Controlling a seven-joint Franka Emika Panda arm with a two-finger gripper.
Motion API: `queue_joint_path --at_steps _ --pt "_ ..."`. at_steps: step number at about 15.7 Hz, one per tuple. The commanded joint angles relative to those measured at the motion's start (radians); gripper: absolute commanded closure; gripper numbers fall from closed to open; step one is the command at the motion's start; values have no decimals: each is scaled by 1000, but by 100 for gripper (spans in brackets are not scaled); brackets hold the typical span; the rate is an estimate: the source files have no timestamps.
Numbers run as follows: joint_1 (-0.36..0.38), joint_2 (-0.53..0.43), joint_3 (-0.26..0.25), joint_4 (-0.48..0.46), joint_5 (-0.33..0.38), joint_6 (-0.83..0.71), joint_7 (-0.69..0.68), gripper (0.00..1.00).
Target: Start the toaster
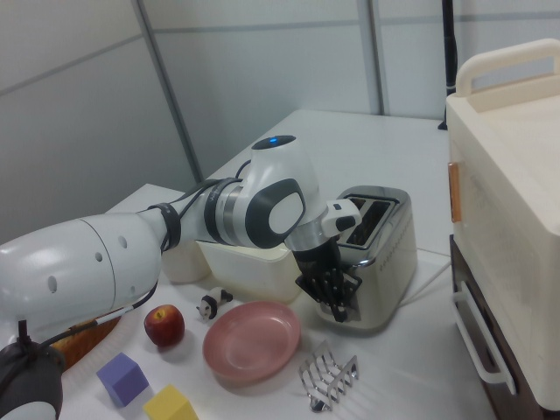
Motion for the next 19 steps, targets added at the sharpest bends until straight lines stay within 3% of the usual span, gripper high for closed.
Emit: queue_joint_path --at_steps 1,11,19 --pt "4 7 -6 -31 -21 15 -11 100" --pt "3 -1 -6 -31 -19 13 -10 100" --pt "-2 -99 -4 -33 -6 -3 -7 100"
